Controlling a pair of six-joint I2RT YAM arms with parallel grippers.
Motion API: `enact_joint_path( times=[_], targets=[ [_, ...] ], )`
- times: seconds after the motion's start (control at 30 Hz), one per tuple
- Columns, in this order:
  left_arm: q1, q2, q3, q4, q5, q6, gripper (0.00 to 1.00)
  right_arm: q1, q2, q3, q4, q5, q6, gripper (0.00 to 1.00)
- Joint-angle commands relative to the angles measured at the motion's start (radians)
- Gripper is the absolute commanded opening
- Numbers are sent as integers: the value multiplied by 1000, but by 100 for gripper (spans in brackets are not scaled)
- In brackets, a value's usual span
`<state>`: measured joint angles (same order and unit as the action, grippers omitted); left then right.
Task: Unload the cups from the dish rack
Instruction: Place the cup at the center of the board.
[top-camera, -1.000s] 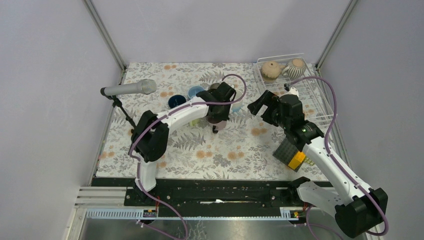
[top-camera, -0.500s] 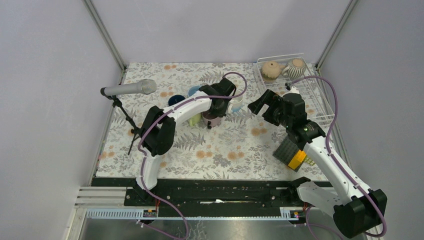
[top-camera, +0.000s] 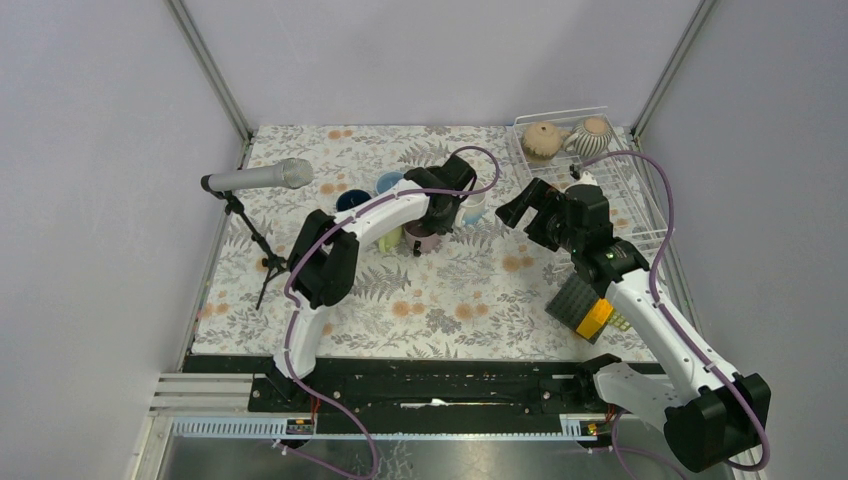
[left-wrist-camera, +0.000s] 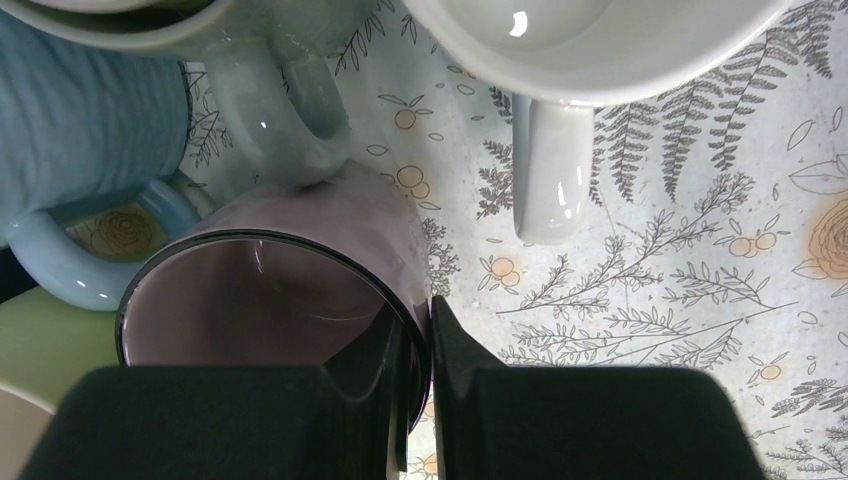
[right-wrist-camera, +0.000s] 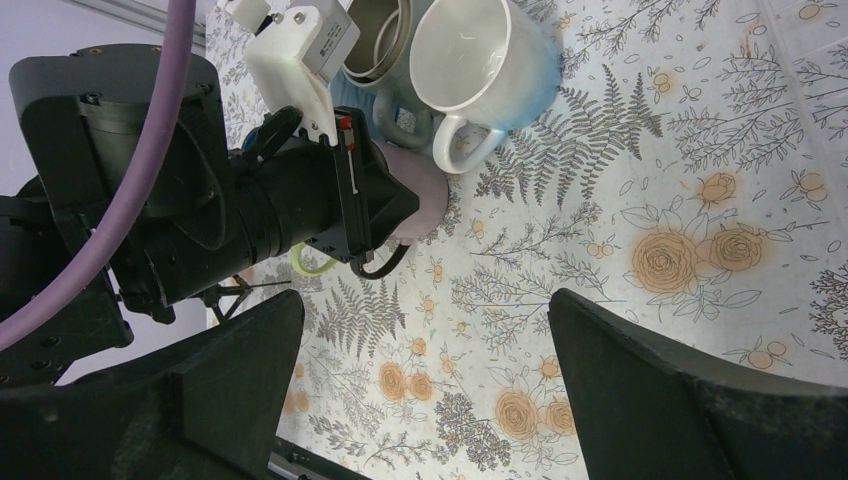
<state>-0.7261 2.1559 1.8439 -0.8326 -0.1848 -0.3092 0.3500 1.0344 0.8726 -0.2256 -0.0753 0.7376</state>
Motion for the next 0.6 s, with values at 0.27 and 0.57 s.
enact_joint_path(
  times=[0.27,0.57],
  targets=[
    [13,1,108,46,-39,25,21,-17,36,86,-1,-36,-33,100],
    [10,-80,78,46,-36,23,31,-17,64,115,-21,-25,-37,100]
  ],
)
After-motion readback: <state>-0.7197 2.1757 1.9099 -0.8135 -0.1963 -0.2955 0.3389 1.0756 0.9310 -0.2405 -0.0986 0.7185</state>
